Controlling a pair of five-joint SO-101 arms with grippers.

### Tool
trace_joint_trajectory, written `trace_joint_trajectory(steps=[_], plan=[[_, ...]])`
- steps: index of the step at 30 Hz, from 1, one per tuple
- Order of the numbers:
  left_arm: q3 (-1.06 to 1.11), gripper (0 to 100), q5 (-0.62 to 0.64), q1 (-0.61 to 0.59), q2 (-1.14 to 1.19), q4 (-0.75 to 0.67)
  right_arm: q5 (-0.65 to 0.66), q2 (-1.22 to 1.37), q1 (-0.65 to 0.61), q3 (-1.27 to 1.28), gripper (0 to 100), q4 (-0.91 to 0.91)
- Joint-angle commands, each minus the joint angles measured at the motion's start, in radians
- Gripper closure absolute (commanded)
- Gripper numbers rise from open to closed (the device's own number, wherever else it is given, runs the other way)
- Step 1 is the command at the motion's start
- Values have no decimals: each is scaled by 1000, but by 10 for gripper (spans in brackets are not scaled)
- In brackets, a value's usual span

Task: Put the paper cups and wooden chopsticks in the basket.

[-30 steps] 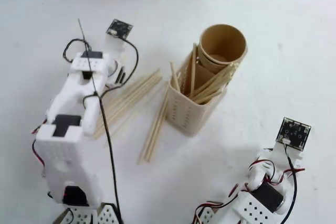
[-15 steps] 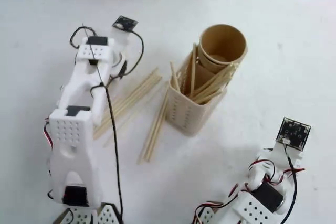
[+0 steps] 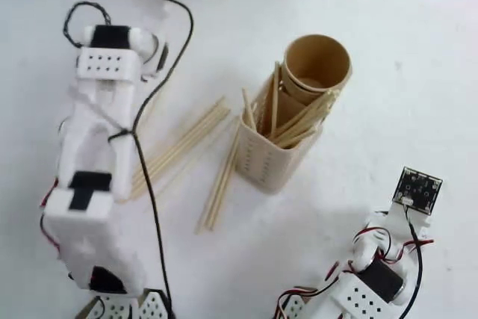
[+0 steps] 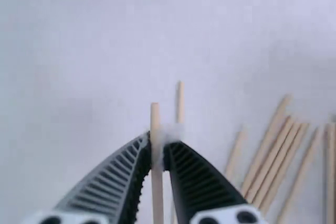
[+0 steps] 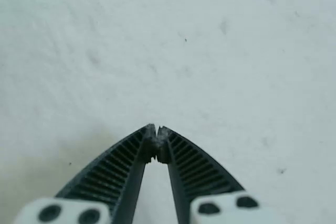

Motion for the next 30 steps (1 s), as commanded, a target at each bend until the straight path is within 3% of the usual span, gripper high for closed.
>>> trace_joint_trajectory(steps=[1, 8, 16, 22, 30], plan=[[-14, 977, 3, 96, -386, 64, 8, 1, 2, 11, 981, 2], [-5, 977, 9, 412, -769, -38, 8, 2, 2, 11, 981, 2], [-5, 977, 9, 710, -812, -315, 8, 2, 5, 11, 981, 2], [-5, 977, 11, 826, -731, -419, 8, 2, 4, 11, 981, 2], [-12, 958, 11, 829, -596, -468, 8, 2, 4, 11, 981, 2]])
